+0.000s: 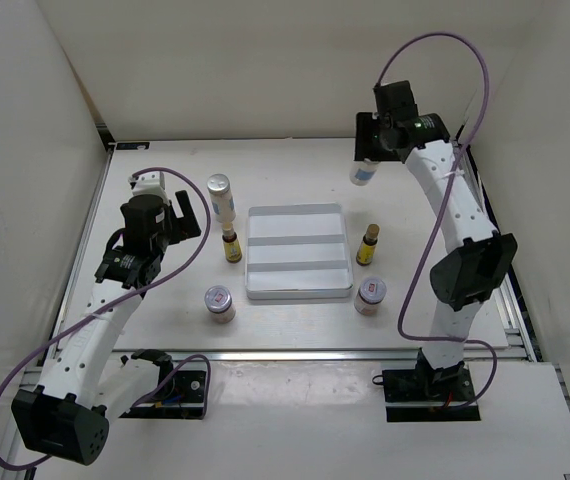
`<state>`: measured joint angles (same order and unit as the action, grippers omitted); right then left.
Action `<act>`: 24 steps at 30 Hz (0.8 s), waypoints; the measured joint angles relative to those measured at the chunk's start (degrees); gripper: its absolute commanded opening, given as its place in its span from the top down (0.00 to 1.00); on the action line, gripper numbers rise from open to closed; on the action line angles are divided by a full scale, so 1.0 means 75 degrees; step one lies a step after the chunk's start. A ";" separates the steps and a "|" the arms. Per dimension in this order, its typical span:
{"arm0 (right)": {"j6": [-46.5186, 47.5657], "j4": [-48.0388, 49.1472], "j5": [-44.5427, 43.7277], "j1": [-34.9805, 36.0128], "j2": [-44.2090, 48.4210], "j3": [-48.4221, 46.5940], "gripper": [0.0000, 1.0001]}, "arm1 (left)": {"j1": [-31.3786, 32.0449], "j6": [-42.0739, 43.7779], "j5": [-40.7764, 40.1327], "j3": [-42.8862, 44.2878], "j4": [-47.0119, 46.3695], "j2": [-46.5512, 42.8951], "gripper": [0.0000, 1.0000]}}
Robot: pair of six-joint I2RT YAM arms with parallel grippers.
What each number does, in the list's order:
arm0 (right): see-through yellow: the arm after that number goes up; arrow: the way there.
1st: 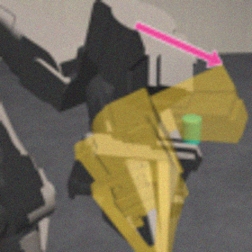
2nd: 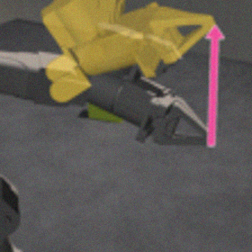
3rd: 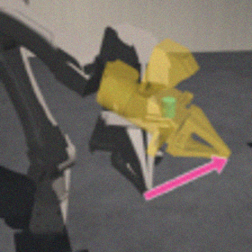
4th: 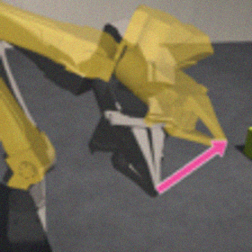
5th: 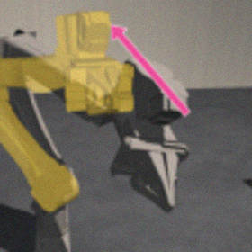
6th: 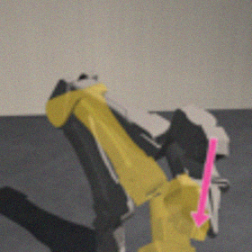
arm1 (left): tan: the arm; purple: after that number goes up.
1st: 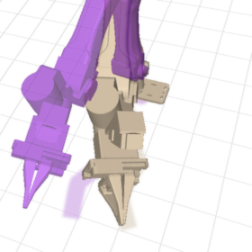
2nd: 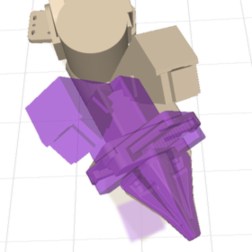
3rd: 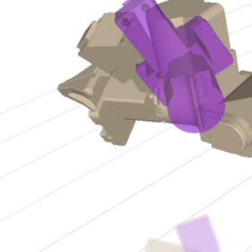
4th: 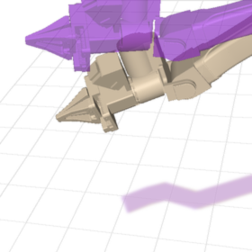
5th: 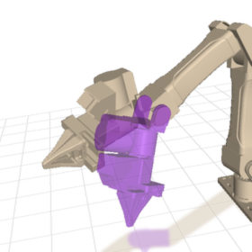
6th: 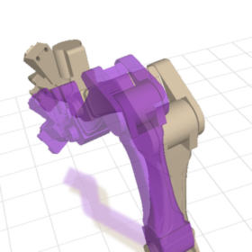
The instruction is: Organize the condiment bottles
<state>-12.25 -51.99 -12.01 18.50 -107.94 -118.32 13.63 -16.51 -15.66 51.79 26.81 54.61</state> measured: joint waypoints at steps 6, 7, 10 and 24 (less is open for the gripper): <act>0.0224 0.0006 0.0248 0.1119 0.0157 -0.0076 1.00 | 0.0000 0.0000 -0.0003 0.0000 0.0000 0.0020 0.01; 0.0233 0.0009 0.0323 0.1265 0.0157 -0.0003 1.00 | 0.0000 0.0000 -0.0003 0.0000 0.0000 0.0035 0.01; 0.0207 0.0085 0.0493 0.1443 0.0157 0.0370 1.00 | 0.0000 0.0000 -0.0003 0.0000 0.0000 0.0058 0.01; 0.0050 0.0420 0.0729 0.1329 -0.0382 0.1749 0.95 | 0.0000 0.0000 -0.0003 0.0000 0.0003 0.0058 0.01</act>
<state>-11.88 -48.84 -6.55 28.47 -110.80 -105.21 13.63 -16.51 -15.68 51.79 26.83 55.05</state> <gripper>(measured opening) 0.656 0.994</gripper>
